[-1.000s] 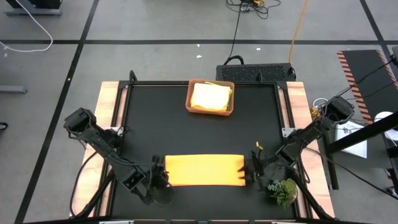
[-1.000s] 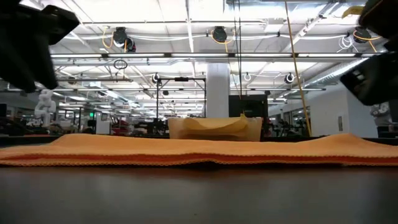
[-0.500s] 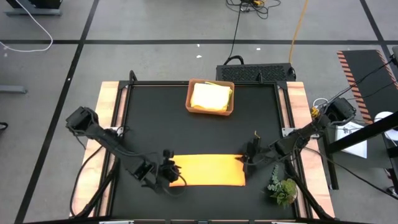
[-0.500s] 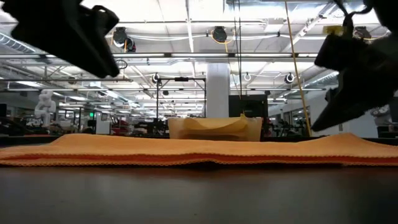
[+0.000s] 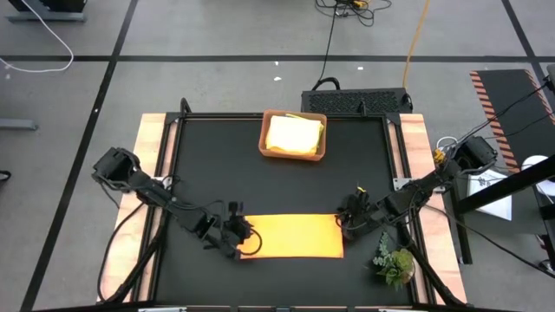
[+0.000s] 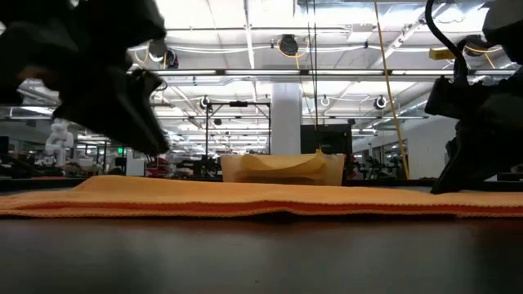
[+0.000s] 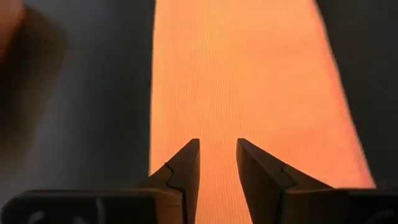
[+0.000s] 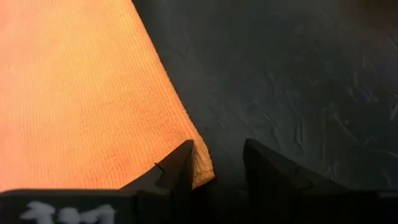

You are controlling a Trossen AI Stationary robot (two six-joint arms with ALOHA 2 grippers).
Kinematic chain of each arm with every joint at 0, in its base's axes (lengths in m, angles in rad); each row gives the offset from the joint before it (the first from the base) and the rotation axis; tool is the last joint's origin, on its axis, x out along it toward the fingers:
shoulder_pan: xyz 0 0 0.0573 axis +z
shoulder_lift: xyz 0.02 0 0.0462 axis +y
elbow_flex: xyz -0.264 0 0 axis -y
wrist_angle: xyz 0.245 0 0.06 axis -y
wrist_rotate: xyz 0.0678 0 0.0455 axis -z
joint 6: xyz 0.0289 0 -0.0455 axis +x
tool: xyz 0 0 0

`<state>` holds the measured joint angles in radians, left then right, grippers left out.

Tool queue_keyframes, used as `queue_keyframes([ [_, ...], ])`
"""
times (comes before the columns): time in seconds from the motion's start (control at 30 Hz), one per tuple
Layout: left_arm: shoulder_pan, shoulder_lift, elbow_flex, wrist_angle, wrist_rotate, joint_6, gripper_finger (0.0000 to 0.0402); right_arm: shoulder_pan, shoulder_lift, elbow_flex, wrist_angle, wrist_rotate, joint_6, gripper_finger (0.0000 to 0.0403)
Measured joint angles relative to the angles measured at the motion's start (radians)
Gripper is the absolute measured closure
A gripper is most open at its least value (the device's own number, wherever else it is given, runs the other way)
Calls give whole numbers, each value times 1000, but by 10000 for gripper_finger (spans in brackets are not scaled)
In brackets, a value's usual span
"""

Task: Fold microfiber towels
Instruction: Fold the orange microfiber towel

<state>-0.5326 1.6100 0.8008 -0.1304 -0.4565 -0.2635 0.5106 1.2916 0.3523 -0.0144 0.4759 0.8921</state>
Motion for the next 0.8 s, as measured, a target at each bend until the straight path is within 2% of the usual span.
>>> queue_keyframes([
  [0.17, 3, 0, -67, 2, 31, -114, 293, -6, 2, -2, 33, 1, -49, 268],
  [0.33, 3, 0, -131, -3, 39, -165, 293, -14, -1, -4, 69, -10, -69, 268],
  [0.43, 3, -2, -145, 0, 37, -169, 293, -14, -21, -4, 69, -13, -74, 268],
  [0.63, 8, -2, -146, -16, 35, -151, 293, -13, -56, -4, 70, -90, -74, 268],
  [0.8, 18, -2, -134, -28, 52, -163, 293, -13, -59, -3, 70, -95, -65, 268],
])
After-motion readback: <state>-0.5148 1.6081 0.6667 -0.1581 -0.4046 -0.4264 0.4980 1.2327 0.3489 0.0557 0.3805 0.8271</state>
